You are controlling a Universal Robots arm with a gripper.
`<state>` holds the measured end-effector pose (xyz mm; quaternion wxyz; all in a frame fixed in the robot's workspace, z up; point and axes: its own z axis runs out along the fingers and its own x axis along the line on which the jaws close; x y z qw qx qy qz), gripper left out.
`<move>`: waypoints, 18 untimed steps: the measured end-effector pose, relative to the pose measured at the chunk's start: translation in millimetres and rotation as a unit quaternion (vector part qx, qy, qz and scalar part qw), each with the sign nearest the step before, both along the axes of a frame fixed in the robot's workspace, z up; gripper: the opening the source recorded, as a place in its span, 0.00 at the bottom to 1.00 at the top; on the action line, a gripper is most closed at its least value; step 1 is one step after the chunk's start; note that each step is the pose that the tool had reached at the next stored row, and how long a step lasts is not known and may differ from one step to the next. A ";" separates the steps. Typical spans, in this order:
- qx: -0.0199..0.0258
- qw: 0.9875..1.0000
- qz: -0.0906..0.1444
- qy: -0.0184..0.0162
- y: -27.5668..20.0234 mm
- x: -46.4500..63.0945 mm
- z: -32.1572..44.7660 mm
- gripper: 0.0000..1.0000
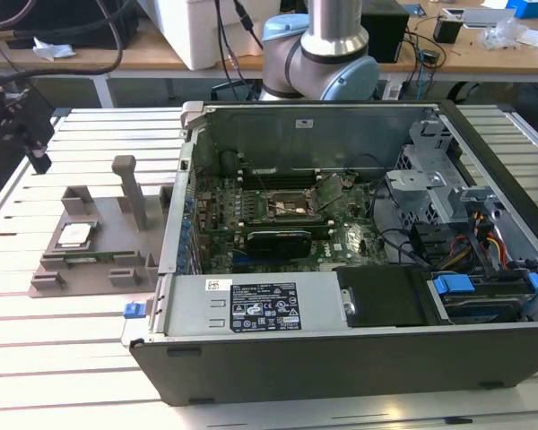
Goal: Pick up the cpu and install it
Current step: 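Pick up the cpu and move it towards the insertion slot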
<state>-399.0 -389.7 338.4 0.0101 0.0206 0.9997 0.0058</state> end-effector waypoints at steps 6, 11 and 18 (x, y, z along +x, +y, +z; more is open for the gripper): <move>0.000 1.000 0.000 0.000 0.0 0.0 -11.2 0.84; 0.000 1.000 0.000 0.000 0.0 0.0 -18.9 0.84; 0.000 1.000 0.000 0.000 0.0 0.0 -27.5 0.84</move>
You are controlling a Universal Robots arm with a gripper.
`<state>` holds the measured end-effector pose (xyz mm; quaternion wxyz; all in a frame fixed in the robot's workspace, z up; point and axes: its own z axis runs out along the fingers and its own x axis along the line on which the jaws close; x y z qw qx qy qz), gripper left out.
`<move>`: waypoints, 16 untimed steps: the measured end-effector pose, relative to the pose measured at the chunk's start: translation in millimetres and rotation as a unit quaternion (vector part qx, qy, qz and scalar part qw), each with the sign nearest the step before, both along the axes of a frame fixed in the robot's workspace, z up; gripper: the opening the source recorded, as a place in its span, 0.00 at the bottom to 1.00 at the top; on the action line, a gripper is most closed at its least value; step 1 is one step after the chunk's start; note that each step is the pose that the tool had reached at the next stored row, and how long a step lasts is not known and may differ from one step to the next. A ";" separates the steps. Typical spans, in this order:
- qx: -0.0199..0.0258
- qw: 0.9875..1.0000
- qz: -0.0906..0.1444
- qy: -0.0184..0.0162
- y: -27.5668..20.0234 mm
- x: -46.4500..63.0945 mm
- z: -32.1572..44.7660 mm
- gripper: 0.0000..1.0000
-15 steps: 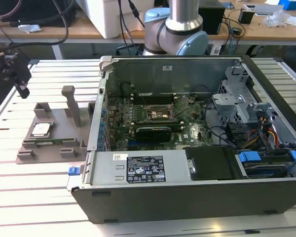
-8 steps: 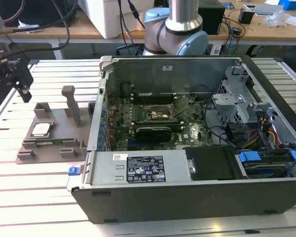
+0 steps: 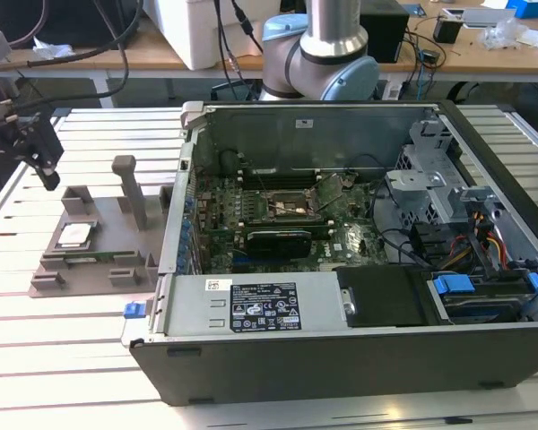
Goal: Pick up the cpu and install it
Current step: 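Pick up the cpu and move it towards the insertion slot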
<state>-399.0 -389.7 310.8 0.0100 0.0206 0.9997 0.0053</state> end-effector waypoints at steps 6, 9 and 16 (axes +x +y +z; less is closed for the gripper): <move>0.000 1.000 0.000 0.000 0.0 0.0 -7.8 0.84; 0.000 1.000 0.000 0.000 0.0 0.0 -11.5 0.84; 0.000 1.000 0.000 0.000 0.0 0.0 -20.5 0.84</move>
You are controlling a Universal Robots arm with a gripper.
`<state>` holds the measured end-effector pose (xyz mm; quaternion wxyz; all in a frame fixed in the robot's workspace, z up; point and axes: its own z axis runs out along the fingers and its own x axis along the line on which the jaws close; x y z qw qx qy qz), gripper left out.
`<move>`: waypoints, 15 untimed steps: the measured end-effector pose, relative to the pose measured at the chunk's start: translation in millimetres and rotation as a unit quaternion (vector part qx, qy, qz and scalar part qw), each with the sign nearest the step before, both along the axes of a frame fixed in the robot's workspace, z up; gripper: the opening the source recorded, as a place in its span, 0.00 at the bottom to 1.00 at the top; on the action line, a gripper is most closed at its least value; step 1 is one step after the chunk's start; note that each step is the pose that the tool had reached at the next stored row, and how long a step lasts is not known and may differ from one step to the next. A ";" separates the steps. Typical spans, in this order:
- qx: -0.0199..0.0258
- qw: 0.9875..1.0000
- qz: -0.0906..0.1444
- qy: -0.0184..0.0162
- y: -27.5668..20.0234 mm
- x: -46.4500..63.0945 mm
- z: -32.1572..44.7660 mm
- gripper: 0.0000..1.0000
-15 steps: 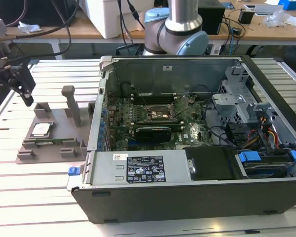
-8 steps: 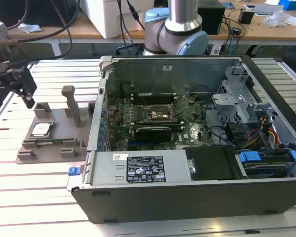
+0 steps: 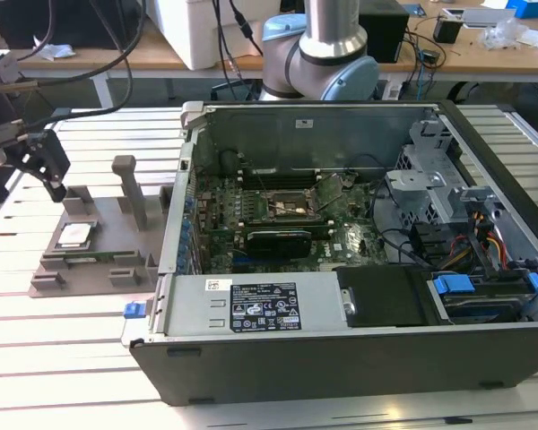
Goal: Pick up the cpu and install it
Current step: 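Pick up the cpu and move it towards the insertion slot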
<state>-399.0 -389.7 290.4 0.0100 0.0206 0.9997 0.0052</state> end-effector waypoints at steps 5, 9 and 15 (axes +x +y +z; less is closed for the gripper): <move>0.000 1.000 0.000 0.000 0.0 0.0 -4.0 0.84; 0.000 1.000 0.000 0.000 0.0 0.0 -7.5 0.84; 0.000 1.000 0.000 0.000 0.0 0.0 -12.0 0.84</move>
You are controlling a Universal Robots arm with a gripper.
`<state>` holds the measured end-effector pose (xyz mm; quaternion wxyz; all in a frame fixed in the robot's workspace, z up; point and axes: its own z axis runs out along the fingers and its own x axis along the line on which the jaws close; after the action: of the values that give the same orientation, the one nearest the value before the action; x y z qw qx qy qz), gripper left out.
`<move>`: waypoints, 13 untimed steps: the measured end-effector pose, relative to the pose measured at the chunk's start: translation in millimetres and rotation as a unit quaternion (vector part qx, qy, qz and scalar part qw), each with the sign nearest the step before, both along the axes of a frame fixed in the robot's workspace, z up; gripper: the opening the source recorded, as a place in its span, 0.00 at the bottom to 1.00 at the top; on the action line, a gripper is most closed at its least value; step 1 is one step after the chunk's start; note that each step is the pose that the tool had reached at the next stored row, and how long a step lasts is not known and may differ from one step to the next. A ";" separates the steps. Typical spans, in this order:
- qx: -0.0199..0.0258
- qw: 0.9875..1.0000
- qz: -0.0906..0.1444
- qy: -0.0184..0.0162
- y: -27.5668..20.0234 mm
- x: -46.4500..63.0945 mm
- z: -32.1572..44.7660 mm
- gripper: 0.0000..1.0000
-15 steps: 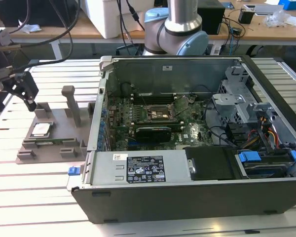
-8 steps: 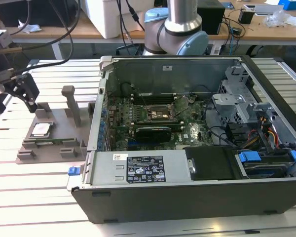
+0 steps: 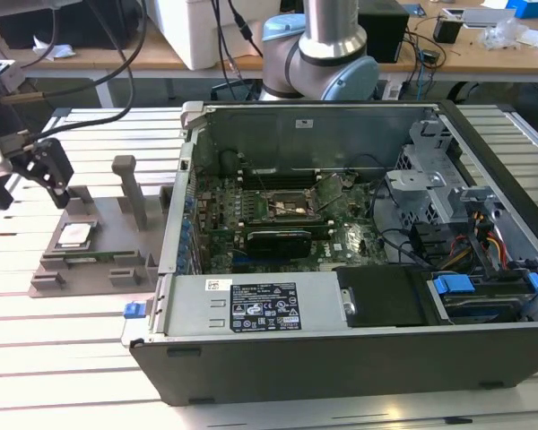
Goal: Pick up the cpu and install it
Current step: 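Pick up the cpu and move it towards the insertion slot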
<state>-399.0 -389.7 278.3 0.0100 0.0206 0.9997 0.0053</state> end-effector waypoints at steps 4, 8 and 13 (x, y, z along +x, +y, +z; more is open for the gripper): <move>0.000 1.000 0.000 0.000 0.0 0.0 -2.7 0.84; 0.000 1.000 0.000 0.000 0.0 0.0 -5.5 0.84; 0.000 1.000 0.000 0.000 0.0 0.0 -9.1 0.84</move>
<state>-399.0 -389.7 269.2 0.0100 0.0206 0.9997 0.0052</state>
